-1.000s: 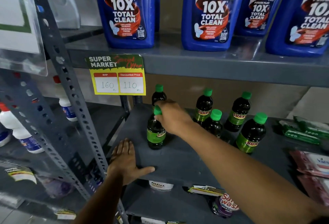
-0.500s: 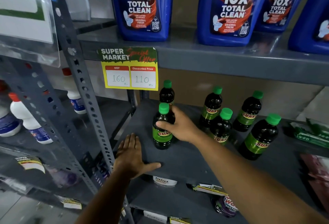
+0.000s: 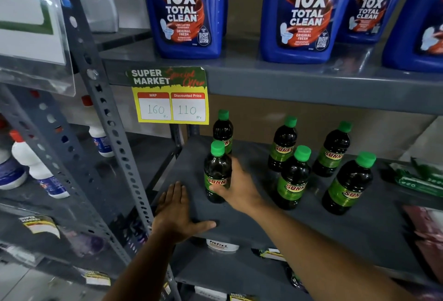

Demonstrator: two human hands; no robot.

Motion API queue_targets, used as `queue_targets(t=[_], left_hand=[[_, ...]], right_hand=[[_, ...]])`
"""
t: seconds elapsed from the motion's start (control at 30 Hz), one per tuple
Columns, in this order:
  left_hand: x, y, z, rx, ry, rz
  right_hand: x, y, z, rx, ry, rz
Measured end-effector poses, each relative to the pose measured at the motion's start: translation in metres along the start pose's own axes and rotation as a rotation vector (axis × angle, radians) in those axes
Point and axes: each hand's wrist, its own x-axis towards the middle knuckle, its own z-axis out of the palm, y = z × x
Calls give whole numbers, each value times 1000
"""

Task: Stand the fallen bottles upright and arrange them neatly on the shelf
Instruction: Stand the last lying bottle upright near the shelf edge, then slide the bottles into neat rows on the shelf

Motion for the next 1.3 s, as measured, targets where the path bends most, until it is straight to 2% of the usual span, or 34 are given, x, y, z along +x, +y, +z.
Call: queue_targets(t=[0.1, 0.17, 0.3, 0.47, 0.53, 0.57, 0.7, 0.8, 1.3], left_hand=[[-1, 1, -2, 12, -26, -7], [-1, 2, -5, 29, -58, -13], [-2, 3, -7, 28, -67, -16], [0, 1, -7, 36, -50, -28], [2, -2, -6, 47, -34, -20], [2, 1, -3, 63, -27, -1], [1, -6, 0, 80, -17, 0], [2, -3, -1, 81, -29, 2], [1, 2, -6, 124, -46, 0]], right_hand=[[-13, 6, -1, 21, -1, -58], [-33, 15, -3, -4, 108, -63], [-80, 49, -12, 26, 455, -92], [-116, 96, -65, -19, 1014, 125], [-113, 113, -100, -79, 1092, 203], [-113, 122, -120, -95, 1079, 261], [-95, 140, -153, 70, 769, 372], [-96, 156, -166, 47, 657, 435], [-175, 142, -150, 3, 663, 411]])
